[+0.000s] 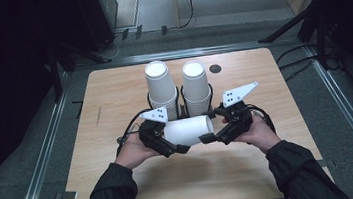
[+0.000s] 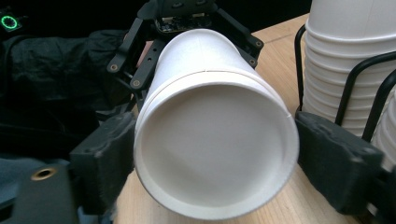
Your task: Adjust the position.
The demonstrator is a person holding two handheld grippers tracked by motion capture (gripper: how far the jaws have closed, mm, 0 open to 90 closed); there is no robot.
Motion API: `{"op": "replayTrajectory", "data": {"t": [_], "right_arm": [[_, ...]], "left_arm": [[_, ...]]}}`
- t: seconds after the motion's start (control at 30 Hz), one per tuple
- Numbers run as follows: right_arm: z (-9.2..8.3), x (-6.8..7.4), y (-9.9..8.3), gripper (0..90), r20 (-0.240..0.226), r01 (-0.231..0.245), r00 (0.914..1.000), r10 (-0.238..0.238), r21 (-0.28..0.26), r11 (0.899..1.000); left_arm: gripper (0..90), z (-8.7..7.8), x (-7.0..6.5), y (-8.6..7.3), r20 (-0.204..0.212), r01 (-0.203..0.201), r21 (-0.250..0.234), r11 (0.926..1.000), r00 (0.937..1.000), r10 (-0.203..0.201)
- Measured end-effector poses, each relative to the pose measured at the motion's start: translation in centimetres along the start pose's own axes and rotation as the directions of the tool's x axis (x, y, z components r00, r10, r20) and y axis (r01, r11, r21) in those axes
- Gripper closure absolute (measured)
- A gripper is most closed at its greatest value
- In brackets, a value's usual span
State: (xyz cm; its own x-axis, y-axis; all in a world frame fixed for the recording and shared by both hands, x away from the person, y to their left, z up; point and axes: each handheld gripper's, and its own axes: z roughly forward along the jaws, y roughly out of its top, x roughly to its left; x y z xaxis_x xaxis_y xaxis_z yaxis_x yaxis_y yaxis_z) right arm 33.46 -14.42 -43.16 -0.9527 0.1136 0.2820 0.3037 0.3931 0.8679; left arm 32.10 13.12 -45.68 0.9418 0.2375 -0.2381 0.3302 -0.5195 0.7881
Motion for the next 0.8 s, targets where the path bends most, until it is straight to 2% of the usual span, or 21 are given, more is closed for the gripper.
{"op": "replayTrajectory", "data": {"t": [0.07, 0.17, 0.33, 0.4, 0.43, 0.47, 0.53, 0.63, 0.7, 0.8], "right_arm": [[0.0, 0.0, 0.0, 14.5, 0.004, 0.004, 1.0000, -0.004, 0.009, 1.000], [-0.1, 0.0, -0.4, 14.8, 0.030, 0.016, 0.9994, -0.018, 0.051, 0.999], [0.0, -0.2, -0.8, 15.2, 0.063, 0.020, 0.9976, -0.026, 0.102, 0.995], [0.0, -0.4, -1.0, 15.2, 0.078, 0.019, 0.9965, -0.028, 0.120, 0.993], [0.1, -0.5, -1.2, 15.7, 0.082, 0.015, 0.9963, -0.026, 0.131, 0.991], [0.1, -0.5, -1.2, 15.7, 0.092, 0.020, 0.9952, -0.033, 0.143, 0.990], [0.2, -0.5, -1.3, 15.7, 0.096, 0.022, 0.9947, -0.037, 0.154, 0.988], [0.5, -0.1, -1.4, 17.9, 0.104, 0.060, 0.9913, -0.080, 0.187, 0.981], [0.6, -0.1, -1.5, 19.8, 0.103, 0.070, 0.9904, -0.092, 0.194, 0.978], [0.6, -0.1, -1.5, 21.0, 0.108, 0.074, 0.9894, -0.097, 0.205, 0.976]], "left_arm": [[12.6, -0.1, 0.0, 0.0, 0.004, 0.008, 0.009, 0.9999, 1.0000, -0.008], [12.5, -0.4, -0.1, 0.0, -0.024, 0.001, 0.026, 0.9997, 0.9997, -0.001], [12.1, -0.9, 0.0, 0.1, -0.042, 0.009, 0.056, 0.9984, 0.9991, -0.007], [12.1, -1.2, 0.0, 0.1, -0.064, -0.004, 0.066, 0.9978, 0.9979, 0.009], [12.1, -1.4, 0.0, 0.1, -0.064, -0.002, 0.069, 0.9976, 0.9979, 0.006], [12.1, -1.6, 0.2, 0.1, -0.084, 0.005, 0.086, 0.9963, 0.9965, 0.002], [12.1, -1.7, 0.2, 0.1, -0.091, 0.013, 0.096, 0.9953, 0.9959, -0.004], [12.1, -2.0, 0.3, 0.2, -0.107, 0.016, 0.111, 0.9937, 0.9942, -0.004], [12.1, -2.0, 0.2, 0.2, -0.109, 0.016, 0.115, 0.9932, 0.9940, -0.004], [12.0, -2.1, 0.2, 0.2, -0.131, -0.002, 0.151, 0.9885, 0.9912, 0.022]]}}
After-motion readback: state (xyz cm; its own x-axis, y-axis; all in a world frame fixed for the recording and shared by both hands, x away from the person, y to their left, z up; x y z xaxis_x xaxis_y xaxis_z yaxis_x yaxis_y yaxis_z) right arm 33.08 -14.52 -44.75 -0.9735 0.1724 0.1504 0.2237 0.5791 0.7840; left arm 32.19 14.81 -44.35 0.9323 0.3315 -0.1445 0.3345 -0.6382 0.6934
